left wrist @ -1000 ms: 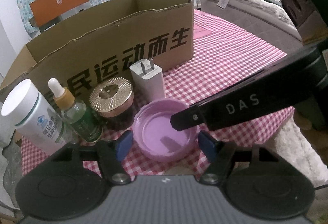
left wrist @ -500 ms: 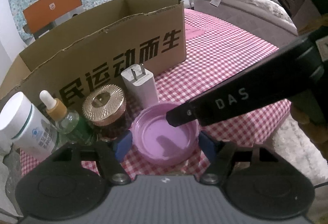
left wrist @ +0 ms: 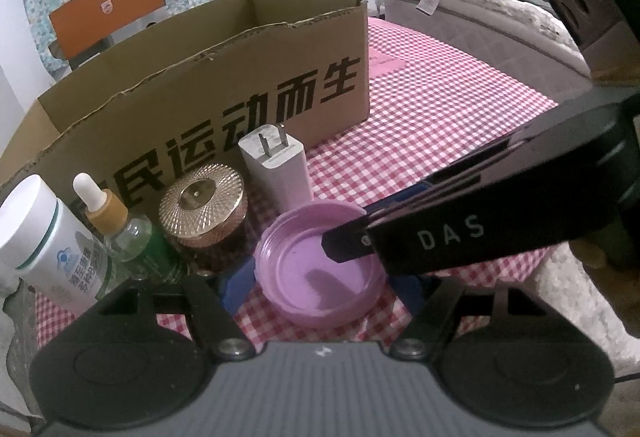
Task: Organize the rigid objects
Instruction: 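Close the right gripper on the rim of the lilac plastic lid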
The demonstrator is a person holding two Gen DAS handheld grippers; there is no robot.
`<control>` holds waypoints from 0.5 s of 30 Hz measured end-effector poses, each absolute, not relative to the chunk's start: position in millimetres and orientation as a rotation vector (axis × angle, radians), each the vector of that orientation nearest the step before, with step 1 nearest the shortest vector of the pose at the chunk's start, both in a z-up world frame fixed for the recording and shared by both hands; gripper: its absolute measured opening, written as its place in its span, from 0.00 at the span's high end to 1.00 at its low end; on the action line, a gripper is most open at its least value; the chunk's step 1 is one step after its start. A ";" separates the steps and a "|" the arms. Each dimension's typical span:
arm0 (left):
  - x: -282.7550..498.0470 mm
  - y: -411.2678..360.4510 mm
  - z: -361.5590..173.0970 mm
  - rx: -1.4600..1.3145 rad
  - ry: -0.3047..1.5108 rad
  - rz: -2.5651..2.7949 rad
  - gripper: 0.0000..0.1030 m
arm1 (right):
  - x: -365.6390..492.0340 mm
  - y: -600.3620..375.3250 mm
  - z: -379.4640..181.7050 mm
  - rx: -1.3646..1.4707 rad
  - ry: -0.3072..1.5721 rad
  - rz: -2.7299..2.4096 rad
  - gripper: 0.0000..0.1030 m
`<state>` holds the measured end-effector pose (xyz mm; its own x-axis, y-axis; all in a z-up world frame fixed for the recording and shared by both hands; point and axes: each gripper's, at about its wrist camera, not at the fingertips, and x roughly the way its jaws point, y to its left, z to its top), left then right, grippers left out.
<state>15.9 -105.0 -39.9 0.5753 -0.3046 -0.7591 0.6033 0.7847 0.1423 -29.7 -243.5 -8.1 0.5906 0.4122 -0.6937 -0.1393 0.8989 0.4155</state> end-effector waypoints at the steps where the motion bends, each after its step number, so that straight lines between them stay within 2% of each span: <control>1: 15.7 -104.8 -39.1 0.411 0.793 -0.549 0.28 | -29.9 -243.2 -8.0 0.333 0.885 0.327 0.75; 15: 11.1 -105.3 -29.5 0.403 0.761 -0.552 0.28 | -32.6 -243.6 -0.4 0.327 0.875 0.329 0.75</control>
